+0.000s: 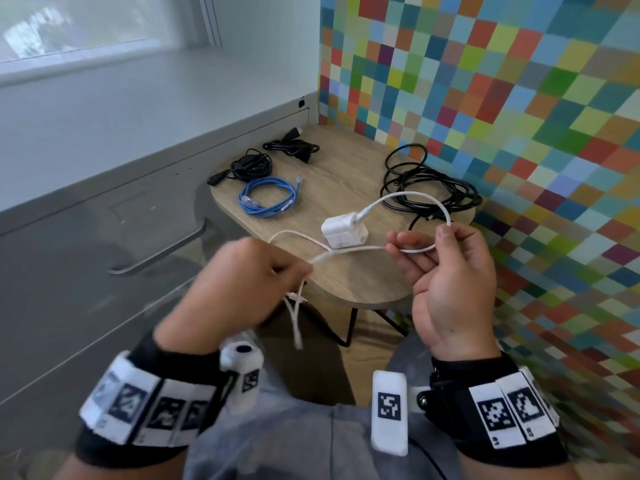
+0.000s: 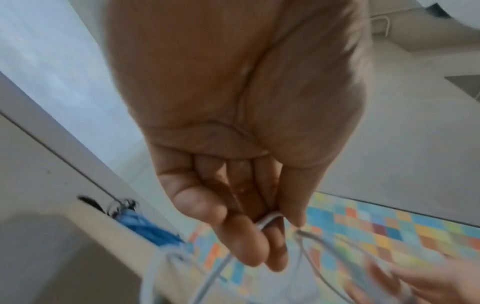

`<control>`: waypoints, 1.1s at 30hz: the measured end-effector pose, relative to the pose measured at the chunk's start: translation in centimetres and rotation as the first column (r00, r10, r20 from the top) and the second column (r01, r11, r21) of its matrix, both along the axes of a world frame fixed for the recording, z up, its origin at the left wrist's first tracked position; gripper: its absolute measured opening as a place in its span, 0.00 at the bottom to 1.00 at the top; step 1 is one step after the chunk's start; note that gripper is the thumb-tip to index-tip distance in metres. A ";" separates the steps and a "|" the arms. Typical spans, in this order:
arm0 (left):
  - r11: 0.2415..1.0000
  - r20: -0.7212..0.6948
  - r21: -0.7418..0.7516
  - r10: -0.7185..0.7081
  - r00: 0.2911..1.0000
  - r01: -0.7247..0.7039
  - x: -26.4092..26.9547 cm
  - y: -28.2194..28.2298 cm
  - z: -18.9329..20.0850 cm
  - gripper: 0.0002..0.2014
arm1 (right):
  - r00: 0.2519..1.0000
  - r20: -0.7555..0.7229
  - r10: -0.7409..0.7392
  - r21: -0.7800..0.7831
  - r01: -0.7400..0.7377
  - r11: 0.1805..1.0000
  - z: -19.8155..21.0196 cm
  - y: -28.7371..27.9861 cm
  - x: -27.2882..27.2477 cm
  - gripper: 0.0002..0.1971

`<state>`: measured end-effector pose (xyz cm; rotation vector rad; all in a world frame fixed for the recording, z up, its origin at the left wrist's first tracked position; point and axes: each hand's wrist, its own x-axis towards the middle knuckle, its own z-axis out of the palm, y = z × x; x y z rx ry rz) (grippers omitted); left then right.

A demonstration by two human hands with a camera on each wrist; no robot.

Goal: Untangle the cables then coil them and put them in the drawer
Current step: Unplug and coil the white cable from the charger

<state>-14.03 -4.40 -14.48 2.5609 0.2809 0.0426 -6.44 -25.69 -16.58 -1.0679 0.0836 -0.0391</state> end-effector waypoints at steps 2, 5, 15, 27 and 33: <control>0.992 0.169 -0.057 0.119 0.978 -0.111 -0.3 2.1 0.5 0.13 | 1.000 -0.005 -0.028 0.010 0.028 1.000 0.0 -0.2 0.2 0.05; 0.922 0.412 -0.349 0.314 0.856 -0.170 -0.9 4.6 0.6 0.13 | 0.999 0.002 -0.053 0.021 0.053 0.998 -0.1 -0.2 0.6 0.04; 0.430 0.362 -0.898 0.842 0.400 -0.092 -2.5 11.0 0.9 0.09 | 0.996 0.015 -0.087 -0.016 0.087 0.996 -0.6 -0.4 0.9 0.05; 0.739 0.464 -0.516 0.667 0.583 -0.433 -2.1 9.9 -0.9 0.27 | 0.993 0.104 -0.060 -0.172 0.078 0.982 -1.3 -0.1 0.9 0.08; 0.361 0.250 -0.902 0.884 0.396 -0.235 -1.7 13.0 -2.3 0.12 | 0.983 0.172 -0.059 -0.220 0.097 0.971 -1.8 0.1 1.0 0.08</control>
